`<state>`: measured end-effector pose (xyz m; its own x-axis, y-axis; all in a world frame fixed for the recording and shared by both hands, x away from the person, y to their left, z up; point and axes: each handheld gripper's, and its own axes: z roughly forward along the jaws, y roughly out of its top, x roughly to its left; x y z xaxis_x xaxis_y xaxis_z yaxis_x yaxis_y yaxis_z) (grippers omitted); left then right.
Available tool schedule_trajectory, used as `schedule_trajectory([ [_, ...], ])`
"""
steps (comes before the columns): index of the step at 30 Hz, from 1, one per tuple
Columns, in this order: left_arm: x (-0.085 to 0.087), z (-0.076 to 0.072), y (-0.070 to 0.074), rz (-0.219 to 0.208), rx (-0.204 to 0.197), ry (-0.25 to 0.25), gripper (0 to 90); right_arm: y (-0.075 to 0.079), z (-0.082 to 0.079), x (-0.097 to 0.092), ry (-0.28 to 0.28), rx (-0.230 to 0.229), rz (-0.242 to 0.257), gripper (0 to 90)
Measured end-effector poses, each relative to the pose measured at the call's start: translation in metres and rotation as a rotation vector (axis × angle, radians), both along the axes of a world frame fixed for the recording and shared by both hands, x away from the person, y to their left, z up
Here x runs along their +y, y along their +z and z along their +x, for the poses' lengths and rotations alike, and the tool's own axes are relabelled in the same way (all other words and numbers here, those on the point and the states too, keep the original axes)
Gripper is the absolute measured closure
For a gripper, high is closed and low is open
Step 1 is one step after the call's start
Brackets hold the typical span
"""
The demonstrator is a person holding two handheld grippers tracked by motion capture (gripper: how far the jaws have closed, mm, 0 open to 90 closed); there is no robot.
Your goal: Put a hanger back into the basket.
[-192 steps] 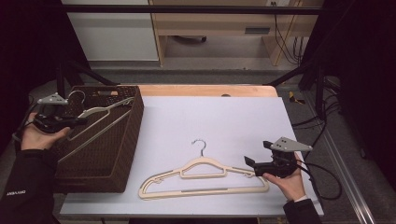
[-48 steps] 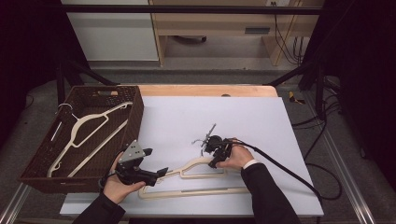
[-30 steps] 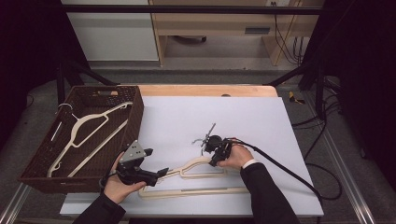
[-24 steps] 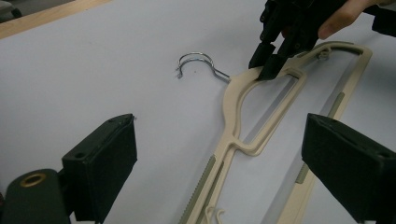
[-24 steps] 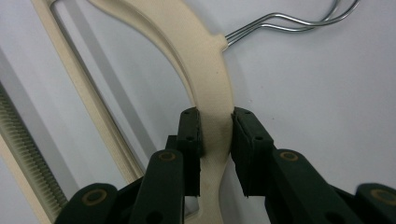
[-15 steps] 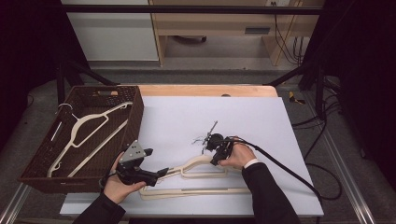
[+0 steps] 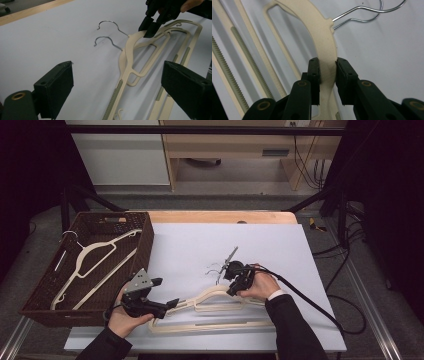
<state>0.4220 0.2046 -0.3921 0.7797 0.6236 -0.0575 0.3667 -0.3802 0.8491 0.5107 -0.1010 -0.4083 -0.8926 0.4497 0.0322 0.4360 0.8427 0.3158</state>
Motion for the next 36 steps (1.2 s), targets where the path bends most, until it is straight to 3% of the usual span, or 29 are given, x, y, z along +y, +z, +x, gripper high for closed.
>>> schedule_trajectory([
  [8,-0.005,-0.005,0.022,-0.013,0.006,-0.046,10.6,0.028,-0.020,-0.008,0.042,-0.065,0.051,74.4],
  [14,-0.017,-0.002,0.036,0.013,0.025,-0.086,10.9,0.048,-0.037,-0.009,0.099,-0.124,0.084,74.4],
  [21,-0.037,0.005,0.048,0.037,0.090,-0.155,11.4,0.066,-0.051,-0.007,0.143,-0.180,0.100,74.3],
  [28,-0.053,0.014,0.053,0.102,0.138,-0.204,12.8,0.074,-0.059,-0.005,0.177,-0.205,0.105,74.3],
  [36,-0.067,0.025,0.047,0.131,0.204,-0.236,17.0,0.079,-0.066,-0.003,0.206,-0.226,0.108,74.3],
])
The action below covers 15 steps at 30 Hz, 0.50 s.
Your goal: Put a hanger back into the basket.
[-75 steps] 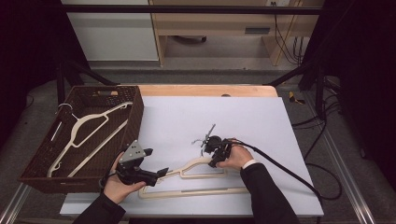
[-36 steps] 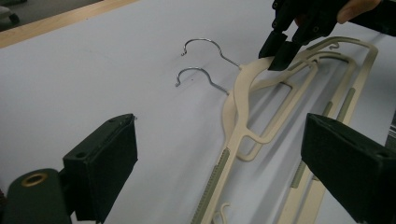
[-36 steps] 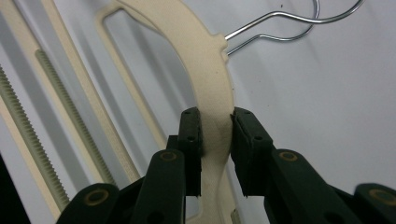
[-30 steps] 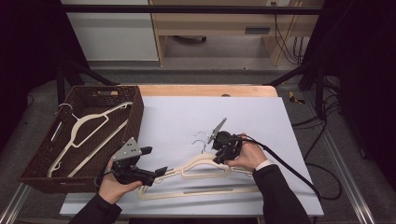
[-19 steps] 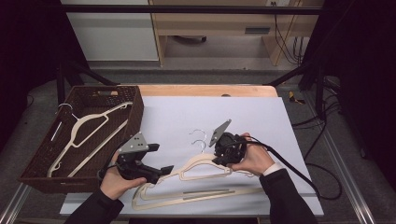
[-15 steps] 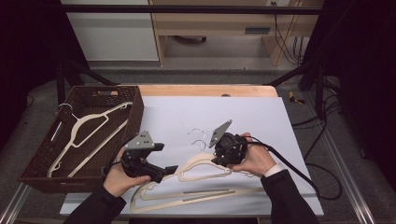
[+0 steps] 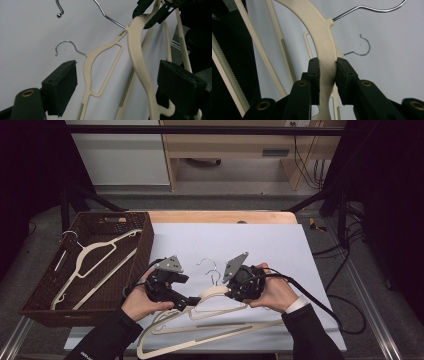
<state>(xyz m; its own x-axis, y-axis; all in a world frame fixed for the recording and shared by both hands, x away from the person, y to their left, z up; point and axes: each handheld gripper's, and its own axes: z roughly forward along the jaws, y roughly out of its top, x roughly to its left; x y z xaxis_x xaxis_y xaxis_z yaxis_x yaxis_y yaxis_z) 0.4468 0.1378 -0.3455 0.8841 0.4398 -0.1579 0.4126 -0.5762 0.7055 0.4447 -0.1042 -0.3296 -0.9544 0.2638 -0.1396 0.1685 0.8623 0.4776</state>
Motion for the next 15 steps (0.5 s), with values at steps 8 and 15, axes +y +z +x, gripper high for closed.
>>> schedule_trajectory([
  [8,-0.014,0.005,-0.007,0.003,0.079,-0.055,32.0,0.002,-0.004,0.002,0.025,-0.020,0.006,74.3],
  [15,-0.023,0.009,-0.017,0.011,0.183,-0.076,47.8,0.000,-0.005,0.004,0.045,-0.039,0.003,74.3],
])
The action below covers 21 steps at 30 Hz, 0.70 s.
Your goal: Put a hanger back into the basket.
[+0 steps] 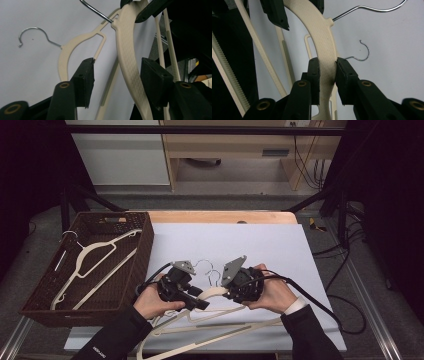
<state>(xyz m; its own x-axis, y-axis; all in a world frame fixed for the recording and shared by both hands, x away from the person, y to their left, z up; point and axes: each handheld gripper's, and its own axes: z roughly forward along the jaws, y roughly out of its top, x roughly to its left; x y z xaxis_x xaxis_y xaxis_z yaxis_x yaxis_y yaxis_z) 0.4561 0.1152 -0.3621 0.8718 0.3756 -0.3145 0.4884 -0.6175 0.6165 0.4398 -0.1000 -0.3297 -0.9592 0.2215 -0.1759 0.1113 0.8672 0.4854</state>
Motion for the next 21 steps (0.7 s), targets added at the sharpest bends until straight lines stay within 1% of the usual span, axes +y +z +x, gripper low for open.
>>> schedule_trajectory([
  [1,-0.0001,0.0008,-0.0004,-0.001,0.012,-0.009,51.9,0.0000,-0.0004,0.0004,0.001,-0.001,-0.003,74.3],
  [2,-0.0007,0.0014,-0.0010,-0.010,0.035,-0.018,54.9,-0.0004,-0.0007,0.0008,0.006,-0.004,0.003,74.3],
  [3,-0.0014,0.0010,-0.0013,-0.016,0.046,-0.015,58.0,-0.0006,-0.0008,0.0011,0.012,-0.008,0.003,74.3],
  [4,-0.0019,0.0010,-0.0015,-0.017,0.054,-0.018,60.6,-0.0009,-0.0009,0.0014,0.014,-0.015,0.007,74.3],
  [5,-0.0022,0.0010,-0.0015,-0.019,0.061,-0.020,64.0,-0.0009,-0.0007,0.0016,0.015,-0.016,0.000,74.3],
  [8,-0.0026,0.0007,-0.0009,-0.031,0.078,-0.024,71.4,-0.0015,-0.0007,0.0024,0.024,-0.021,0.006,74.3],
  [10,-0.0022,0.0009,-0.0006,-0.027,0.090,-0.021,72.4,-0.0015,-0.0008,0.0026,0.026,-0.031,0.006,74.2],
  [11,-0.0021,0.0009,-0.0009,-0.032,0.095,-0.016,72.9,-0.0017,-0.0012,0.0027,0.031,-0.037,0.009,74.2],
  [12,-0.0017,0.0013,-0.0010,-0.035,0.103,-0.011,73.2,-0.0013,-0.0013,0.0028,0.031,-0.029,0.007,74.2],
  [13,-0.0013,0.0017,-0.0008,-0.036,0.108,-0.008,73.8,-0.0017,-0.0009,0.0027,0.038,-0.050,0.011,74.2],
  [14,-0.0009,0.0021,-0.0008,-0.041,0.113,-0.005,74.2,-0.0020,-0.0014,0.0031,0.033,-0.049,0.019,74.1],
  [16,0.0003,0.0029,-0.0003,-0.043,0.125,0.002,75.4,-0.0016,-0.0016,0.0031,0.039,-0.059,0.017,74.1],
  [18,0.0015,0.0033,0.0002,-0.056,0.129,0.011,77.3,-0.0014,-0.0021,0.0035,0.038,-0.064,0.019,74.1],
  [20,0.0033,0.0035,0.0019,-0.079,0.140,0.017,80.8,-0.0009,-0.0021,0.0036,0.041,-0.064,0.018,74.7],
  [21,0.0041,0.0036,0.0031,-0.093,0.145,0.006,83.9,-0.0006,-0.0019,0.0037,0.047,-0.071,0.014,75.4],
])
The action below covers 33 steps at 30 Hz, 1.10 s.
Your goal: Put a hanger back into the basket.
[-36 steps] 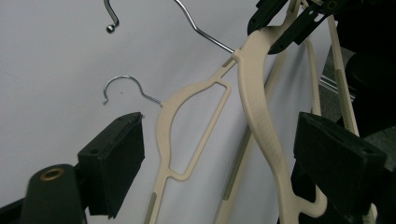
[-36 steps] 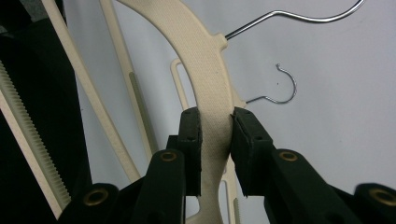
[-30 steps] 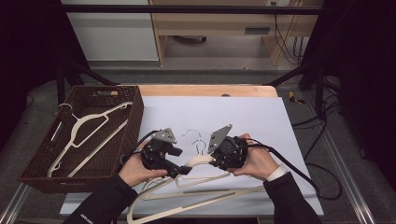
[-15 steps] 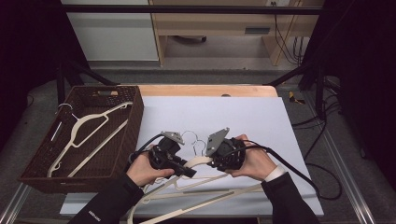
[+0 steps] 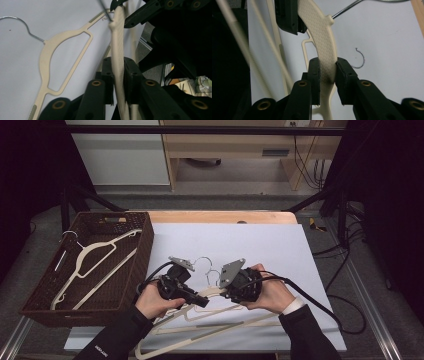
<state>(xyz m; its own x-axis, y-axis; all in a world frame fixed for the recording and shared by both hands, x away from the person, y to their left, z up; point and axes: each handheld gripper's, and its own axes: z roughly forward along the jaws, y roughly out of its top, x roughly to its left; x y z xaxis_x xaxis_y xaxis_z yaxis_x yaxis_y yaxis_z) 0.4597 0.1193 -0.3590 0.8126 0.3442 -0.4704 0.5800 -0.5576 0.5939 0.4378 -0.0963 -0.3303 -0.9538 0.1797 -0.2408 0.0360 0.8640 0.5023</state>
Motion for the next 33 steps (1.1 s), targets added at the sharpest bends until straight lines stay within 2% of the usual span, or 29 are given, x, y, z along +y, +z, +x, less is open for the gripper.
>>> schedule_trajectory([
  [1,0.000,-0.001,0.001,-0.003,-0.008,-0.003,85.9,0.000,0.000,0.001,-0.001,-0.005,0.002,76.0],
  [2,-0.003,-0.004,0.003,0.019,-0.048,0.009,85.7,0.000,-0.001,0.001,-0.002,-0.010,0.001,76.0],
  [3,-0.003,-0.006,0.005,0.025,-0.044,0.012,86.0,0.000,-0.001,0.002,-0.008,-0.016,0.000,76.1],
  [4,-0.003,-0.006,0.005,0.021,-0.043,0.010,86.1,0.000,0.000,0.001,0.001,-0.003,0.005,76.0],
  [11,-0.002,-0.011,0.015,0.007,-0.108,0.010,86.1,0.009,-0.003,-0.004,-0.002,-0.027,0.042,74.6],
  [14,0.000,-0.014,0.019,0.005,-0.132,0.016,86.2,0.012,-0.002,-0.009,-0.037,-0.014,0.086,67.2],
  [16,0.001,-0.015,0.021,0.007,-0.146,0.023,86.2,0.017,-0.003,-0.016,-0.051,-0.020,0.135,64.5],
  [19,0.006,-0.016,0.028,-0.003,-0.178,0.049,86.2,0.024,-0.004,-0.028,-0.081,-0.014,0.226,51.7],
  [20,0.007,-0.016,0.030,-0.007,-0.181,0.049,86.2,0.027,-0.005,-0.036,-0.110,-0.021,0.279,49.3],
  [24,0.012,-0.015,0.043,-0.024,-0.225,0.073,86.2,0.030,-0.007,-0.056,-0.175,-0.039,0.364,39.0],
  [27,0.015,-0.014,0.053,-0.031,-0.251,0.091,86.2,0.029,-0.011,-0.074,-0.225,-0.058,0.452,28.8],
  [33,0.021,-0.012,0.066,-0.037,-0.292,0.129,86.2,0.018,-0.019,-0.100,-0.350,-0.082,0.542,16.4],
])
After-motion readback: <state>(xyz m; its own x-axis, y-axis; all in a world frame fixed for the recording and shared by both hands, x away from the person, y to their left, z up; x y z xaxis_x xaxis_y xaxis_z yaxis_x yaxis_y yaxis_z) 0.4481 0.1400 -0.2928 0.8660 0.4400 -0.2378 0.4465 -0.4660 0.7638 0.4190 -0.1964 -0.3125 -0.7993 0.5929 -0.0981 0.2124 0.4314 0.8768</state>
